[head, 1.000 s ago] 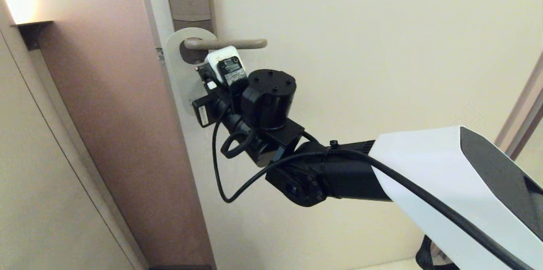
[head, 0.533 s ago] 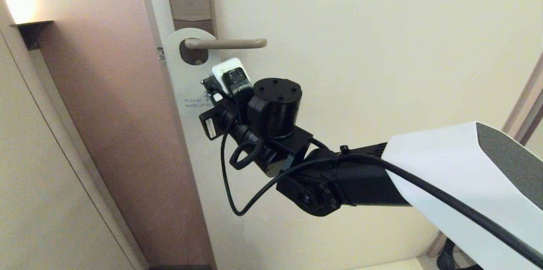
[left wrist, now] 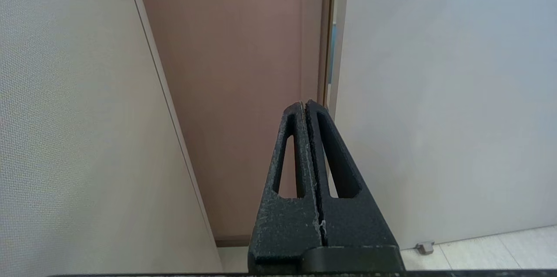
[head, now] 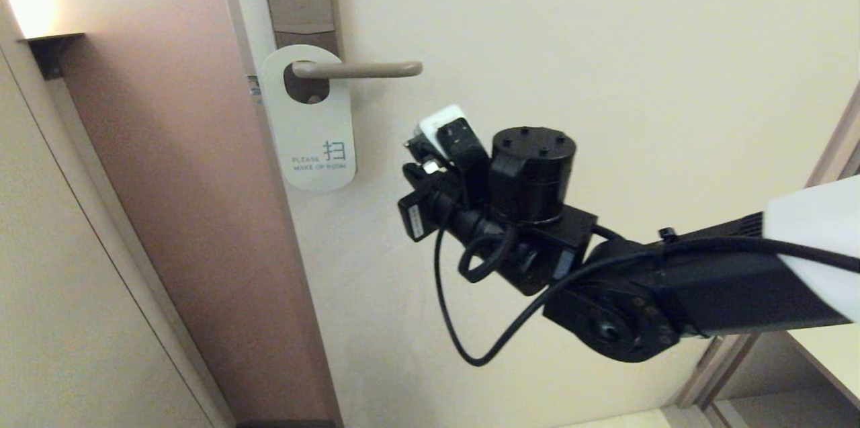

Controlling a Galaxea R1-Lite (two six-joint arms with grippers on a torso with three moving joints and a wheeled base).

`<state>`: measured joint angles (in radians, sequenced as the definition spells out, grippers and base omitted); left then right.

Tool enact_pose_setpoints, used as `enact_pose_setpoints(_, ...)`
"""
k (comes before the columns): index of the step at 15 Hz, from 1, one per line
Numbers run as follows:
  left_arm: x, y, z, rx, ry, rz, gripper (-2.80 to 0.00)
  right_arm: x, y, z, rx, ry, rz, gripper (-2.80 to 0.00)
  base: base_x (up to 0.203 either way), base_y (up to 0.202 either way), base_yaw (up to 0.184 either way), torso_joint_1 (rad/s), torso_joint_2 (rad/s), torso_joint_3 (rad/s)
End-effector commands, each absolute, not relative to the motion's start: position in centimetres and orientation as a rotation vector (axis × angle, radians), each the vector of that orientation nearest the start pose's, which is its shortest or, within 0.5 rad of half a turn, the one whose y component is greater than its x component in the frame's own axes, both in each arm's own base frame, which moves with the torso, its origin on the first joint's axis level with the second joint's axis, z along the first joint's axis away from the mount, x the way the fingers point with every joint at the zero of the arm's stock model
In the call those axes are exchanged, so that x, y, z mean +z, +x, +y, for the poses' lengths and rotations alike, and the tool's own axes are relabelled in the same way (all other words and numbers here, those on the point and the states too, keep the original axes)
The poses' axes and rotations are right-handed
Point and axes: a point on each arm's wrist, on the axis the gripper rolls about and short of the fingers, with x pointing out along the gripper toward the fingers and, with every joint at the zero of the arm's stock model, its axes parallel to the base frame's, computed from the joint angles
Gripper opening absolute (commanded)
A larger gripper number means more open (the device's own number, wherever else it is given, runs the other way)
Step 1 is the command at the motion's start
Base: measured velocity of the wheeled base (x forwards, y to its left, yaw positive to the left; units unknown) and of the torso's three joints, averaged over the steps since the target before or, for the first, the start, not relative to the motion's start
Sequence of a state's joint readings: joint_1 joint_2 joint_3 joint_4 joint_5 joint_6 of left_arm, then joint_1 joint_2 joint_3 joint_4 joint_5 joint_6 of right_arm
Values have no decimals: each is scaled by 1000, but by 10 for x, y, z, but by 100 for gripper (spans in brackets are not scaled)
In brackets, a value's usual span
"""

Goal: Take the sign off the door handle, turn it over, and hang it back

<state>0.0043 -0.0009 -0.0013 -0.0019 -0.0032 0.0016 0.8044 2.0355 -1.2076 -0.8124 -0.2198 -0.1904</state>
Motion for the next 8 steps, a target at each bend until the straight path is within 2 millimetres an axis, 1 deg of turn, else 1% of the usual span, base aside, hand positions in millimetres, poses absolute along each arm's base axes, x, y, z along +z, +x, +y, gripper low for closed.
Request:
enact_pose_setpoints(1, 76, -23, 0, 2, 2, -3, -280, 212, 284, 226, 465, -197, -33, -280, 0, 0, 0, 0, 0, 0)
enact_pose_setpoints(3, 76, -23, 0, 2, 2, -3, -280, 211, 290, 169, 328, -214, 25, -280, 0, 0, 0, 0, 0, 0)
enact_pose_setpoints(5, 76, -23, 0, 2, 2, -4, -280, 212, 289, 116, 195, -215, 62, -280, 0, 0, 0, 0, 0, 0)
enact_pose_setpoints(6, 76, -23, 0, 2, 2, -4, -280, 212, 285, 90, 135, -212, 72, -280, 0, 0, 0, 0, 0, 0)
enact_pose_setpoints(7, 76, -23, 0, 2, 1, -3, -280, 215, 275, 69, 92, -208, 73, -280, 0, 0, 0, 0, 0, 0)
enact_pose_setpoints(8, 76, -23, 0, 2, 0, -4, -280, 217, 263, 54, 65, -203, 68, -280, 0, 0, 0, 0, 0, 0)
